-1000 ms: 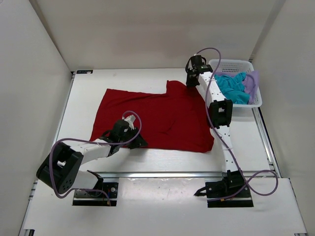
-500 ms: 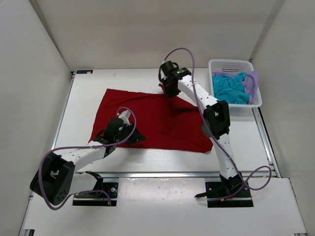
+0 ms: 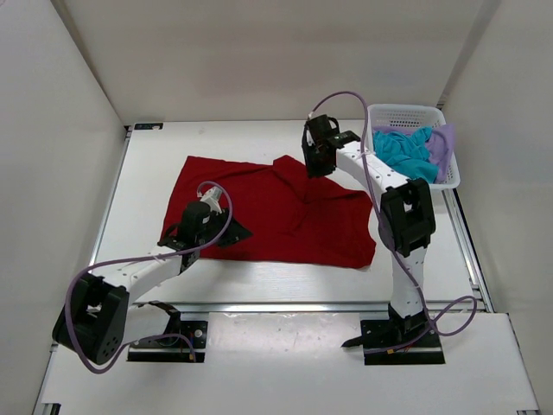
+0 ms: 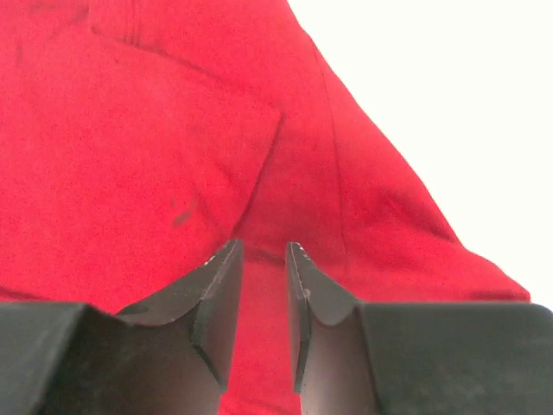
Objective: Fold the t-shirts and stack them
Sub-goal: Fold the flattened tshirt in 1/3 of the way, then grap the side of the flattened tshirt furthest away from the robot with both arms, then fold the other side of the tshirt into a rectangle
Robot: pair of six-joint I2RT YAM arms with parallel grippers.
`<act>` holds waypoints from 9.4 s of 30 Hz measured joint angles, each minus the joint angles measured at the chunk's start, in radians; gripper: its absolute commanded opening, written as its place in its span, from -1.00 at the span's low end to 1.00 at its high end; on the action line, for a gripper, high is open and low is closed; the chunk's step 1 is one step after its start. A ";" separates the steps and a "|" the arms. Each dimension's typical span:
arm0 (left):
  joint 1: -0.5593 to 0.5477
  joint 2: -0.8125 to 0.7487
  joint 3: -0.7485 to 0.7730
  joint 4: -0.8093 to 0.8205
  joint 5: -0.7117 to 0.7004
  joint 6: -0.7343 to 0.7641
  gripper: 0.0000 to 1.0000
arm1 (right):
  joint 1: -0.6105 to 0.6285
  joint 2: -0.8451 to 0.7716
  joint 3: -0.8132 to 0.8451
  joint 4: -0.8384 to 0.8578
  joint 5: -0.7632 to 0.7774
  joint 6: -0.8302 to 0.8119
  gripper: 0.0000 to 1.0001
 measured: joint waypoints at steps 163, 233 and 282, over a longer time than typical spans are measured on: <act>0.634 0.708 0.868 -0.404 -0.164 0.125 -1.00 | -0.246 -0.202 -0.198 -0.078 -0.204 -0.105 -1.00; 0.132 0.257 0.125 0.098 -0.076 -0.063 -0.36 | -0.001 -0.420 -0.846 0.583 -0.212 0.165 -1.00; 0.260 0.531 0.265 0.100 -0.037 -0.097 -0.37 | 0.190 -0.747 -1.274 0.581 -0.151 0.308 -0.98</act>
